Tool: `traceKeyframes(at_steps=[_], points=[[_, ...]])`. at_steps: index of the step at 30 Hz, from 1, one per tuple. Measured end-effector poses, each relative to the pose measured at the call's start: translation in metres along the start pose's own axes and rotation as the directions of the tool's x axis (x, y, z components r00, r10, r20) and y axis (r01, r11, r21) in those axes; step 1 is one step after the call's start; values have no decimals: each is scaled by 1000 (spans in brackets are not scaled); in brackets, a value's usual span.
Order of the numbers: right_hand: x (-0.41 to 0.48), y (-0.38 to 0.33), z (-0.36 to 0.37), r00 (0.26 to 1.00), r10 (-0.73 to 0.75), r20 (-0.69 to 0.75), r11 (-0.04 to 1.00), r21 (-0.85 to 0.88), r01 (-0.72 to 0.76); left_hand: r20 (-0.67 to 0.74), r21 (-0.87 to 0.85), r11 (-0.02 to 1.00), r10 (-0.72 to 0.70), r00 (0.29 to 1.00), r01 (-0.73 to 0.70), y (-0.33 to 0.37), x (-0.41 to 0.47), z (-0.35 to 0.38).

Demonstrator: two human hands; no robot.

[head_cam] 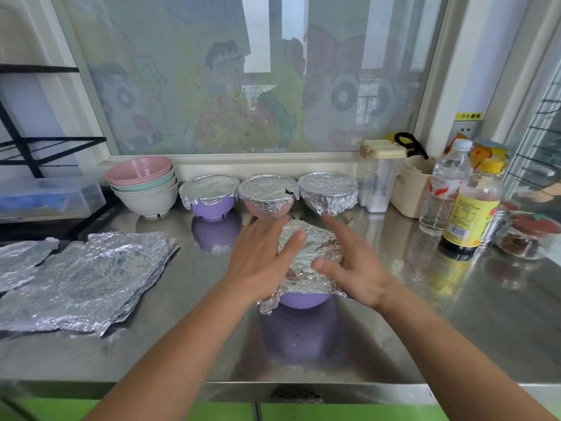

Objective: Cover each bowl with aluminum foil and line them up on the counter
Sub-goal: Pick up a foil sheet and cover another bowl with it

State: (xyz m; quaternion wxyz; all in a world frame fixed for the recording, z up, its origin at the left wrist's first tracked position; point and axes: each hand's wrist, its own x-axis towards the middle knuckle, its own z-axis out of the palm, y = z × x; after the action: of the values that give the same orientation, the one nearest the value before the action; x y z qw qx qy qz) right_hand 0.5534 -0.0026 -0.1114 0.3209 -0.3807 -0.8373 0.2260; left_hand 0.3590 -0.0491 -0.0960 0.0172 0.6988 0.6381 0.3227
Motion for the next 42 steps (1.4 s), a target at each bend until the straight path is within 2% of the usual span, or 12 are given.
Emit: traceKeyframes(at_steps=[1, 3, 7, 9, 13, 16, 25, 29, 32, 42], points=[[-1, 3, 1, 999, -7, 54, 1000, -24, 9, 82, 67, 998, 1, 997, -7, -2, 0, 2], [-1, 7, 1, 993, 9, 115, 1000, 5, -10, 201, 73, 995, -85, 976, 72, -6, -2, 5], [1, 7, -4, 982, 46, 184, 997, 56, -57, 197, 21, 992, -122, 973, 120, -7, -5, 9], [1, 10, -5, 974, 60, 217, 991, 103, -84, 256, -44, 987, -139, 957, 156, -7, -5, 5], [1, 25, -12, 942, 119, 314, 941, 268, -209, 428, -217, 959, -73, 901, 181, -15, -2, -15], [1, 31, -21, 923, 123, 365, 920, 308, -244, 479, -197, 970, -30, 877, 141, -24, -5, -19], [-1, 36, -10, 935, 125, 332, 940, 260, -218, 442, -204, 970, -27, 897, 129, -36, -9, -8], [-3, 33, -19, 906, 135, 401, 925, 277, -261, 419, -205, 974, 1, 908, 93, -41, -9, -6], [-3, 30, -24, 891, 140, 431, 884, 350, -309, 370, -239, 966, -2, 929, 98, -44, -11, 1], [-11, 35, 1, 943, 132, 305, 815, 508, -278, 211, -384, 923, 51, 976, 34, -45, -19, 14]])
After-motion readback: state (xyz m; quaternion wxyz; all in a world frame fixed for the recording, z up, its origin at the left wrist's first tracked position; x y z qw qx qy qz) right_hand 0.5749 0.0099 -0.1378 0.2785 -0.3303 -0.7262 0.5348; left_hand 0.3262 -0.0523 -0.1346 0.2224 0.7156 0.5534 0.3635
